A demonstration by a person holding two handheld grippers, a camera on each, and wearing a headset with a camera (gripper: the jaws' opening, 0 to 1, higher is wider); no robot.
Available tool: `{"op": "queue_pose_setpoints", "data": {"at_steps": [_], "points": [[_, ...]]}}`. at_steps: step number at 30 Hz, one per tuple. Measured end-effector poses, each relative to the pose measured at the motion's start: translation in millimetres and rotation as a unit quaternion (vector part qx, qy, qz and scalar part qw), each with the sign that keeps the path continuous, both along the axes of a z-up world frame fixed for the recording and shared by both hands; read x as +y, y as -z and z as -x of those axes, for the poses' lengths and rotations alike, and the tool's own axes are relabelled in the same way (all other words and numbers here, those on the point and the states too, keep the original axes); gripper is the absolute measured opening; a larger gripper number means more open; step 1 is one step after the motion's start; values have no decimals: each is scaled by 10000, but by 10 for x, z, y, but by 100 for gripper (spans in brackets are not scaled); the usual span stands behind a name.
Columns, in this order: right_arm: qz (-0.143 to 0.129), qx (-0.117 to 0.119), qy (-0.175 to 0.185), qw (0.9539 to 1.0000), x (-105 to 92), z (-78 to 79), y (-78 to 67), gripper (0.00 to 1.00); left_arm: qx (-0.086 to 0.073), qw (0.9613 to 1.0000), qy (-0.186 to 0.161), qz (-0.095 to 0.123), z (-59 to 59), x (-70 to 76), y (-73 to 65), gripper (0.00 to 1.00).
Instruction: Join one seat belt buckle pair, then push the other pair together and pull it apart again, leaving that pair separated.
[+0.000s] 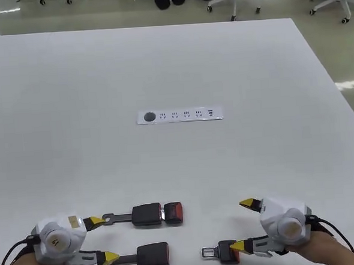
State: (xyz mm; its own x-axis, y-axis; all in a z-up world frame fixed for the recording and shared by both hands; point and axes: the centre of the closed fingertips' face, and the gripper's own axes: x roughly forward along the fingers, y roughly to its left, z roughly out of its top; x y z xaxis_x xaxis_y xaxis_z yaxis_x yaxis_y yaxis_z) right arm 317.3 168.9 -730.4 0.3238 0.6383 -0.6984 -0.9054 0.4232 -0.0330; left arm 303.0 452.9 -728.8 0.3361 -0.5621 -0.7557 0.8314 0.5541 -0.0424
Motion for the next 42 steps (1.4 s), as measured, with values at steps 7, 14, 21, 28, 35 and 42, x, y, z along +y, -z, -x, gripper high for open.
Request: {"op": "queue_pose_setpoints", "data": {"at_steps": [7, 14, 21, 28, 35, 42], "points": [[-304, 22, 238, 9993, 57, 162, -72, 79, -366, 9976, -462, 363, 79, -1, -61, 69], [-470, -57, 368, 9982, 69, 253, -41, 93, -582, 9946, -664, 548, 233, -52, -87, 84], [-584, -238, 486, 9968, 57, 257, -65, 99, -853, 9913, -742, 674, 263, -140, -158, 100], [-680, -281, 577, 9956, 49, 283, -78, 99, -852, 9914, -782, 613, 249, -68, -65, 100], [-785, -292, 633, 9945, 20, 286, -47, 99, -913, 9901, -843, 646, 220, -115, -143, 100], [-773, -292, 633, 9946, 4, 283, -17, 99, -954, 9892, -889, 670, 187, -75, -142, 100]]}}
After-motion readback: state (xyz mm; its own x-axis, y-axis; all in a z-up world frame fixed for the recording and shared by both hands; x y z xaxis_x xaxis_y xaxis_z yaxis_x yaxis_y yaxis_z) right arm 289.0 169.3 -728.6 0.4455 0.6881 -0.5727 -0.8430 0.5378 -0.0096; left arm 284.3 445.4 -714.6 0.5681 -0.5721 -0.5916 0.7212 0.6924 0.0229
